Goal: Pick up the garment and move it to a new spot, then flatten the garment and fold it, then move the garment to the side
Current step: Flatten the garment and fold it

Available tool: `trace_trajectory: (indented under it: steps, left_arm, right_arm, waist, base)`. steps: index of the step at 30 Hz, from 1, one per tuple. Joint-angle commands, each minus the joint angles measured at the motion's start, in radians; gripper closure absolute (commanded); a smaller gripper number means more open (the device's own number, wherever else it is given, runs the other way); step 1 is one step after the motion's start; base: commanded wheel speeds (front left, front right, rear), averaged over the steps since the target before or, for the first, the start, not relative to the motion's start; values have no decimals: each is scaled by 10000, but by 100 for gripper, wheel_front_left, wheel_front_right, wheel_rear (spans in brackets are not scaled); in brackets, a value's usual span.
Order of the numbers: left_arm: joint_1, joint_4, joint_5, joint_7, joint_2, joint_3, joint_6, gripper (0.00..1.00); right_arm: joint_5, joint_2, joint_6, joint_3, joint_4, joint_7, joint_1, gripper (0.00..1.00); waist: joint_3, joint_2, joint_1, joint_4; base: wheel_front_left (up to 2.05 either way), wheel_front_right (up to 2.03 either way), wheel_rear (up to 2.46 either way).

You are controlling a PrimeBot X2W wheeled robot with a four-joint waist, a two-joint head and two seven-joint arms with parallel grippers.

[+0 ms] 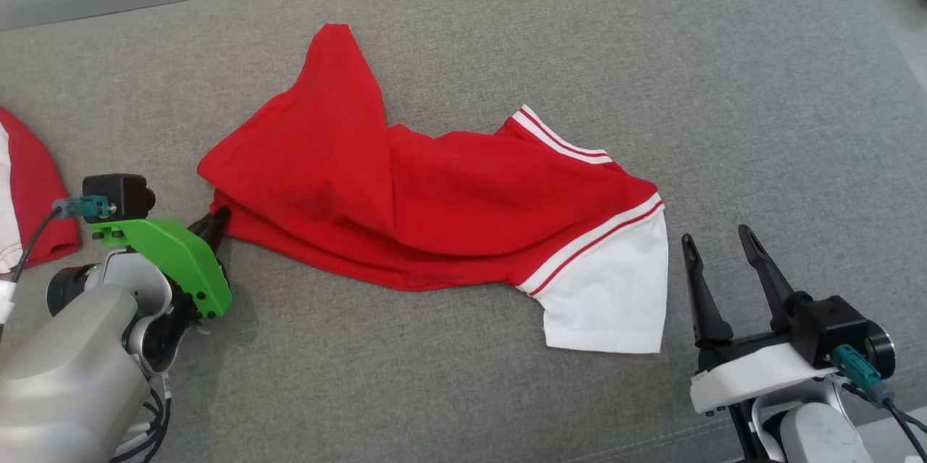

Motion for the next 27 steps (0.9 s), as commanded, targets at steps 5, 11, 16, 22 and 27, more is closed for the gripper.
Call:
trace_trajectory:
  steps: [5, 11, 16, 22, 27]
  left_arm:
    - [504, -1000, -543, -949, 301, 652, -94, 100]
    - [1933, -4782, -1141, -1515, 1926, 1353, 538, 100]
    - [3865, -8999, -1587, -1968, 3614, 1690, 2259, 100]
    - [6292, -11205, -2034, -2379, 3875, 2153, 3779, 100]
    - [7167, -11151, -1657, -2409, 3507, 2154, 4178, 100]
  right_arm:
    - [-42, -22, -12, -274, -21, -31, 223, 0]
    - [-108, -22, -14, -565, -115, -31, 509, 0]
    - [88, -25, -14, -492, -255, -31, 290, 0]
    - [101, -24, -14, -454, -332, -31, 341, 0]
    - [-96, -27, -14, -493, -254, -31, 237, 0]
  waist:
    - [-281, 0, 0, 286]
    - [-639, 0, 0, 888]
    - [-630, 0, 0, 1108]
    - [-378, 0, 0, 1393]
    - [-297, 0, 0, 1501]
  base:
    - [0, 0, 0]
    - [0, 0, 0]
    - [0, 0, 0]
    - [0, 0, 0]
    - [0, 0, 0]
